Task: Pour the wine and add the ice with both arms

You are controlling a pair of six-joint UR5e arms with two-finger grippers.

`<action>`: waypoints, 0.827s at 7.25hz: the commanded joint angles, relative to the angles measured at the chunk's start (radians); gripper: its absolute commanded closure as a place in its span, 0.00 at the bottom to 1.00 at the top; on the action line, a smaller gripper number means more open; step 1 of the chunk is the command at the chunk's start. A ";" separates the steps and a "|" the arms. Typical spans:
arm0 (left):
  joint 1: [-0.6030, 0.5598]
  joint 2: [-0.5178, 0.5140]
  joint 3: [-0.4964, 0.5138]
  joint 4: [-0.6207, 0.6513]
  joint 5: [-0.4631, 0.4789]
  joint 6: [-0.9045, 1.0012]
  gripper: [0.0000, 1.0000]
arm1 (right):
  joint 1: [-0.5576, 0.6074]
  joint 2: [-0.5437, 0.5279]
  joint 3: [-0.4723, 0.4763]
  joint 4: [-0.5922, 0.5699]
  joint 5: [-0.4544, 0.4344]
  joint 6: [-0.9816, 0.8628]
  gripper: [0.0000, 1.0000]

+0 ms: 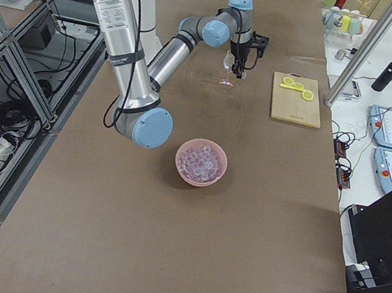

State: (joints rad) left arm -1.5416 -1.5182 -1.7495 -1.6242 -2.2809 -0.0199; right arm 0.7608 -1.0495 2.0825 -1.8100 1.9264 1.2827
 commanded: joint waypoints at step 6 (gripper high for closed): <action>0.000 0.007 -0.002 0.000 -0.003 0.002 0.01 | -0.216 0.422 -0.306 -0.189 -0.124 0.371 1.00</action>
State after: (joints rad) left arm -1.5416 -1.5156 -1.7515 -1.6232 -2.2841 -0.0190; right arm 0.5720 -0.6682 1.8413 -1.9967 1.8216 1.6351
